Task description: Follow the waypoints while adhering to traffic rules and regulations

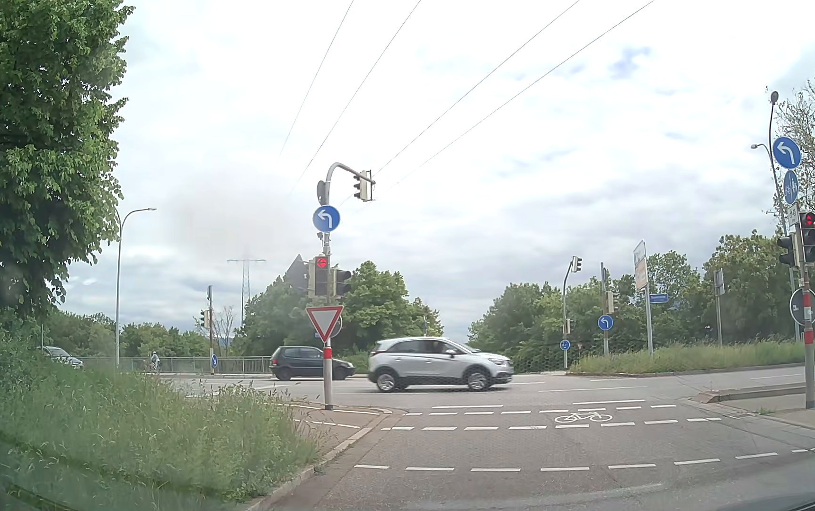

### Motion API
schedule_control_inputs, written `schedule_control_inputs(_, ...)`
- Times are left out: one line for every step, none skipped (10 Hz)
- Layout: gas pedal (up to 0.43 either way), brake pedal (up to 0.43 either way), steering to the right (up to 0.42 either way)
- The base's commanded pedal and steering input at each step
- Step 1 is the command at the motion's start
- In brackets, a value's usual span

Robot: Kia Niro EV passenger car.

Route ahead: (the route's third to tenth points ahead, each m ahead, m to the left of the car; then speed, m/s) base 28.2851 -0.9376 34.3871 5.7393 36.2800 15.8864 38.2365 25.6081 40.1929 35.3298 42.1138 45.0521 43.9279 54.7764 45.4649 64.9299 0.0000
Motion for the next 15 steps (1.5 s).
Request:
schedule_control_inputs(0.000, 0.244, -0.007)
schedule_control_inputs(0.000, 0.250, -0.007)
schedule_control_inputs(0.000, 0.244, -0.007)
schedule_control_inputs(0.000, 0.244, -0.007)
schedule_control_inputs(0.000, 0.244, -0.007)
schedule_control_inputs(0.000, 0.244, -0.007)
schedule_control_inputs(0.000, 0.250, -0.007)
schedule_control_inputs(0.000, 0.244, -0.007)
schedule_control_inputs(0.000, 0.244, -0.007)
schedule_control_inputs(0.000, 0.244, -0.007)
schedule_control_inputs(0.000, 0.244, -0.007)
schedule_control_inputs(0.000, 0.244, -0.007)
schedule_control_inputs(0.000, 0.244, -0.007)
schedule_control_inputs(0.000, 0.244, -0.007)
schedule_control_inputs(0.000, 0.244, -0.007)
